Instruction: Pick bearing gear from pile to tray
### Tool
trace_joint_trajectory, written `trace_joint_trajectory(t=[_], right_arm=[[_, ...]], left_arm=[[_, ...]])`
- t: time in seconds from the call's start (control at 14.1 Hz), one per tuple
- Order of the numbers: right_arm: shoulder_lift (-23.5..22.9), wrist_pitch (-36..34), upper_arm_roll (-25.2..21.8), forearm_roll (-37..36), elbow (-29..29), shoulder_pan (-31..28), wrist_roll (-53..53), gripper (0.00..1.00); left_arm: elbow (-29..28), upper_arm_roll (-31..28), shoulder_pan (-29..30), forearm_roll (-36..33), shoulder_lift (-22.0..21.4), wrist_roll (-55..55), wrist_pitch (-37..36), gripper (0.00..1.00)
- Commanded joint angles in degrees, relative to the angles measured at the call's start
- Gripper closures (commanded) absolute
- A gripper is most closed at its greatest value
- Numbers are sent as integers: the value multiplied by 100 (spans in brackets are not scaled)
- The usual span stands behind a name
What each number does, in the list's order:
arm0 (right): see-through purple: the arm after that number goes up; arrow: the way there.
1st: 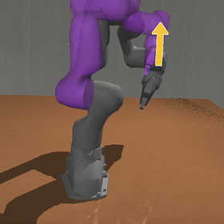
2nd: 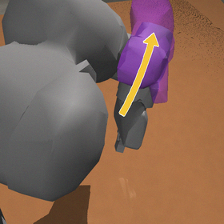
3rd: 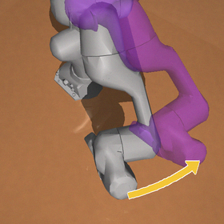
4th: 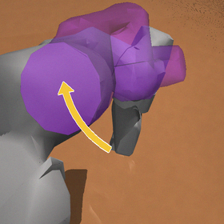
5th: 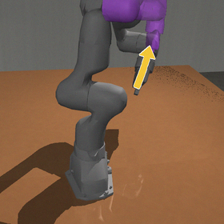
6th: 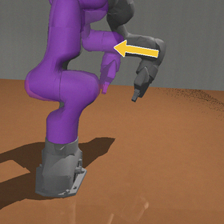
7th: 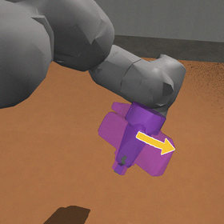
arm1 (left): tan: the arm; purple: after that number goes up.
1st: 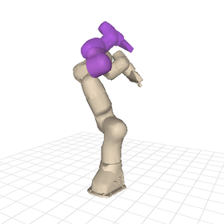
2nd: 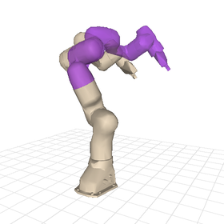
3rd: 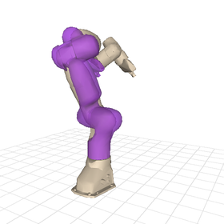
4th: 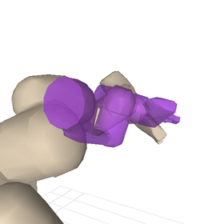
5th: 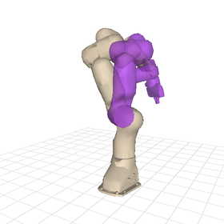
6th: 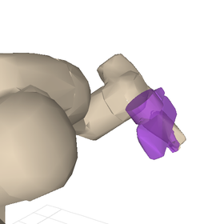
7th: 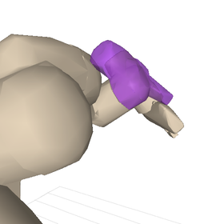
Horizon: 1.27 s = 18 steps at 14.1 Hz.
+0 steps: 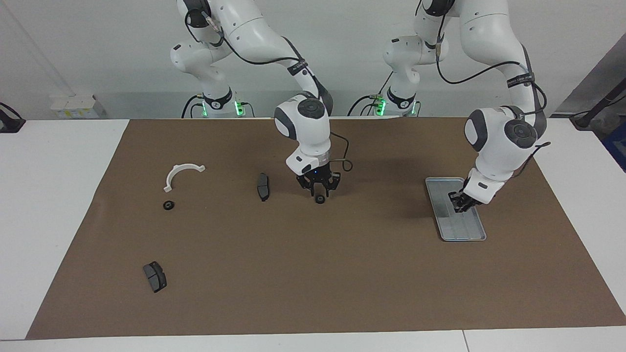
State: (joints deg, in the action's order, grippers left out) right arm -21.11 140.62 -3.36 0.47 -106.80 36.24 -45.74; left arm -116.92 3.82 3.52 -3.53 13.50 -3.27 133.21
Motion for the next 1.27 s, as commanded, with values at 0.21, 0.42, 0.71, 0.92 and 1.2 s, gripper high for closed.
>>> trace_joint_trajectory(t=[0.21, 0.42, 0.71, 0.92, 1.2], right_arm=[[1265, -202, 63, -91, -1140, -1249, 1160, 0], [1417, -263, 63, -82, -1387, -1873, 2197, 0], [1557, -465, 72, -64, -1703, -2909, 3814, 0], [1619, -369, 72, 67, -2116, -3753, 5246, 0], [1417, -80, 72, 85, -2205, -4150, 5619, 0]], left_arm=[[-253, 32, 52, 81, -243, 63, 197, 0], [212, 40, 18, 72, -173, 19, -74, 0], [706, 76, -472, 213, -129, -672, -638, 0], [706, 67, -1263, 213, -129, -2051, -542, 0], [601, 67, -2361, 213, -129, -3449, -175, 0]])
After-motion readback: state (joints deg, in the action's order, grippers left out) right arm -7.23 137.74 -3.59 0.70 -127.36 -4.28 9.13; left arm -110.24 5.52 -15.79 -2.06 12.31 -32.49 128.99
